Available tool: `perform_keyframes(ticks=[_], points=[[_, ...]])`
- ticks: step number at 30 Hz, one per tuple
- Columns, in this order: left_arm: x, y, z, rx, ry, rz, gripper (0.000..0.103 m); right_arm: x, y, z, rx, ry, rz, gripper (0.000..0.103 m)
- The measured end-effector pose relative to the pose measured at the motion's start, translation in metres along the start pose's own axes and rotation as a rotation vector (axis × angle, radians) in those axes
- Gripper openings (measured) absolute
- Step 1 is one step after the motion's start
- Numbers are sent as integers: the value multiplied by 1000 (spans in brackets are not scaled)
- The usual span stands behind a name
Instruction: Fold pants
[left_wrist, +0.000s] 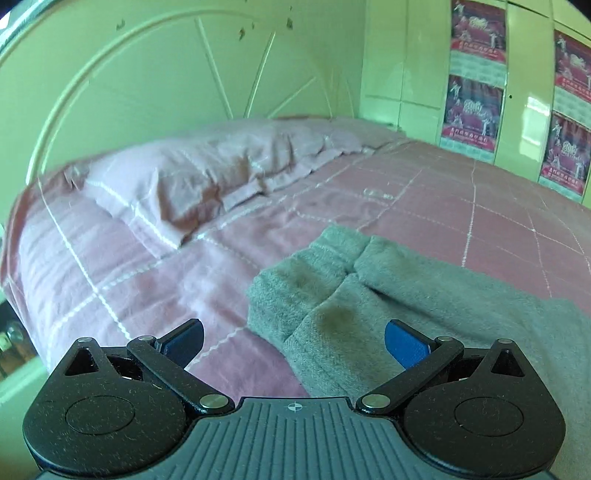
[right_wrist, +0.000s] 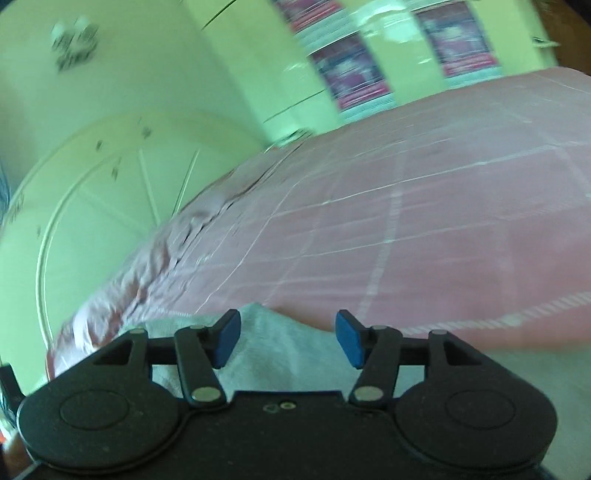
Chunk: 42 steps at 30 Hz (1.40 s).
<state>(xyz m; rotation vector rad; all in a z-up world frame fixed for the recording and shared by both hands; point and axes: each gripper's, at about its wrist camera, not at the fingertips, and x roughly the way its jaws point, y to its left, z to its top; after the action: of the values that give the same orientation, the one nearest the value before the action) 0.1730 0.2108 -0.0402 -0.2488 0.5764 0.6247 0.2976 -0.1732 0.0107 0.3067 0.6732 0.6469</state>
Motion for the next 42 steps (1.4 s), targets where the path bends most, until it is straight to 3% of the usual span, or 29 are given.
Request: perform_keyframes(ticks=[3, 6, 8, 11, 15, 20, 26, 32, 36, 37, 38, 39, 40, 42], points=[[16, 9, 0, -60, 22, -82, 103, 51, 9, 11, -45, 88, 52, 38], [33, 13, -1, -90, 24, -56, 103, 84, 10, 12, -77, 147, 72, 33], [41, 18, -3, -125, 17, -34, 92, 98, 8, 11, -101, 179, 85, 32], [45, 19, -9, -174, 3, -57, 86, 118, 6, 6, -136, 238, 117, 28], [45, 19, -20, -219, -22, -62, 85, 114, 14, 8, -208, 280, 211, 18], [47, 19, -26, -228, -26, -71, 85, 121, 18, 20, -225, 339, 317, 19], [47, 18, -27, -220, -28, -80, 85, 164, 16, 27, -177, 473, 298, 27], [45, 17, -29, -218, -38, -80, 85, 156, 10, 31, -192, 567, 339, 27], [44, 14, -29, -217, -45, -86, 84, 164, 16, 23, -155, 535, 313, 23], [44, 15, -28, -218, -43, -103, 78, 164, 19, 22, -161, 511, 308, 21], [45, 16, -28, -223, -41, -136, 67, 161, 21, 20, -179, 474, 296, 11], [44, 18, -27, -234, -48, -141, 65, 154, 22, 21, -207, 416, 265, 2], [41, 20, -26, -244, -65, -145, 58, 147, 21, 24, -212, 370, 241, 0], [38, 20, -26, -230, -90, -139, 55, 135, 17, 28, -195, 307, 227, 0]])
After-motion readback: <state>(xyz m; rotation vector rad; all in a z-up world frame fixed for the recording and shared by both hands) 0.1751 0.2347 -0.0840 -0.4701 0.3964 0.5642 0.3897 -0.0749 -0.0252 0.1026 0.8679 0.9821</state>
